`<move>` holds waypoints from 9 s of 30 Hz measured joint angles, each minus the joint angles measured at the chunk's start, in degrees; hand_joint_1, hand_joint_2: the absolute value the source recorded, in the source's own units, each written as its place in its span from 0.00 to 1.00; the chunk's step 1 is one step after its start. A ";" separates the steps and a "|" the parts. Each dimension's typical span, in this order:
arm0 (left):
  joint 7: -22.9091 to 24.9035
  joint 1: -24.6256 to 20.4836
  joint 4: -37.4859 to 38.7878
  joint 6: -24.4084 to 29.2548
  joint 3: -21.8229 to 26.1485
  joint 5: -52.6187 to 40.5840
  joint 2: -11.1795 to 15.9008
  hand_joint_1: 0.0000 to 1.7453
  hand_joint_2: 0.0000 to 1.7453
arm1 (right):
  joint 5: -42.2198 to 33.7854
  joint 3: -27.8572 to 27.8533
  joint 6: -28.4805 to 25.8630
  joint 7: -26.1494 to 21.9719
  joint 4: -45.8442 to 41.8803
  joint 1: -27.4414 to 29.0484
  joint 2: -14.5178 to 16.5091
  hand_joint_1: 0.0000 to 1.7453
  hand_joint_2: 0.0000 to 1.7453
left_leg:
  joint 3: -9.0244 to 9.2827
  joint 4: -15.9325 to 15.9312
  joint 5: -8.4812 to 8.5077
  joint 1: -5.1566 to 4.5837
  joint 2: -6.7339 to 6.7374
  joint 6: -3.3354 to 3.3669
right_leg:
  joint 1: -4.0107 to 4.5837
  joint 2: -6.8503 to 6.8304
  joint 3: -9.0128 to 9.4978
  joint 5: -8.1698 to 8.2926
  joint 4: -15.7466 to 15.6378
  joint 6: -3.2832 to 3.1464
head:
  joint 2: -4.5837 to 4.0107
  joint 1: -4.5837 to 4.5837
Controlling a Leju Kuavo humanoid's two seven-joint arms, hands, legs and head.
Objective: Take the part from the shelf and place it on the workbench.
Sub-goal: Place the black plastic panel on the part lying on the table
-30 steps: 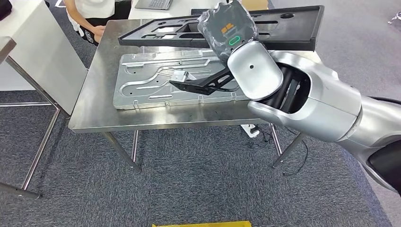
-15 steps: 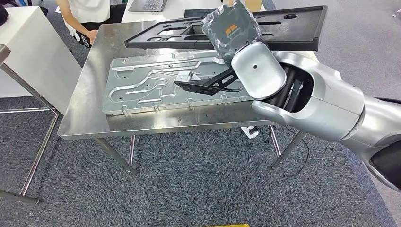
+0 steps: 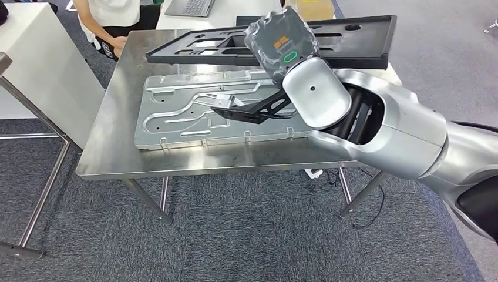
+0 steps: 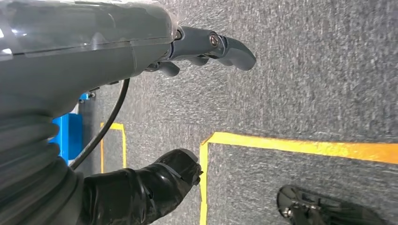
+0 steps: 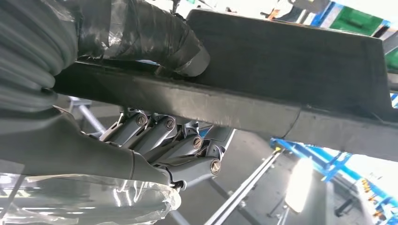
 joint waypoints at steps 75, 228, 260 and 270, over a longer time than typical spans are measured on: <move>0.51 -0.34 0.00 -0.24 -0.34 -1.51 -0.70 0.00 1.00 | 7.37 0.22 -12.06 -9.74 17.59 9.30 13.16 1.00 1.00 | -8.66 16.49 -6.85 0.44 -0.32 -3.93 | 0.06 -0.09 6.29 7.00 -15.17 -2.83 | 0.00 -0.45; -2.56 -0.22 0.04 -1.00 -1.05 -0.32 -0.92 0.00 0.00 | 8.50 -2.88 -10.89 -7.34 16.23 15.69 7.57 0.00 0.00 | -7.65 17.85 -5.14 0.67 0.33 -3.95 | 0.57 -0.40 4.23 9.11 -15.29 -3.01 | 0.00 -0.02; -1.50 -0.32 0.07 -1.16 -1.05 -0.08 -0.82 0.00 0.00 | 8.31 -4.10 -7.28 -4.88 8.56 15.26 2.70 0.00 0.00 | -2.96 13.94 -3.62 0.44 0.47 -3.30 | 0.48 -0.60 2.22 10.36 -14.61 -2.70 | 0.00 -0.11; -1.69 -0.63 0.07 -1.01 -1.03 -0.04 -0.57 0.00 0.00 | 8.12 -4.43 -6.62 -4.44 7.19 15.21 1.14 0.00 0.00 | 2.62 -0.62 -1.43 -0.04 1.18 0.08 | 0.26 -0.57 -1.66 3.24 -6.28 -0.11 | 0.00 0.20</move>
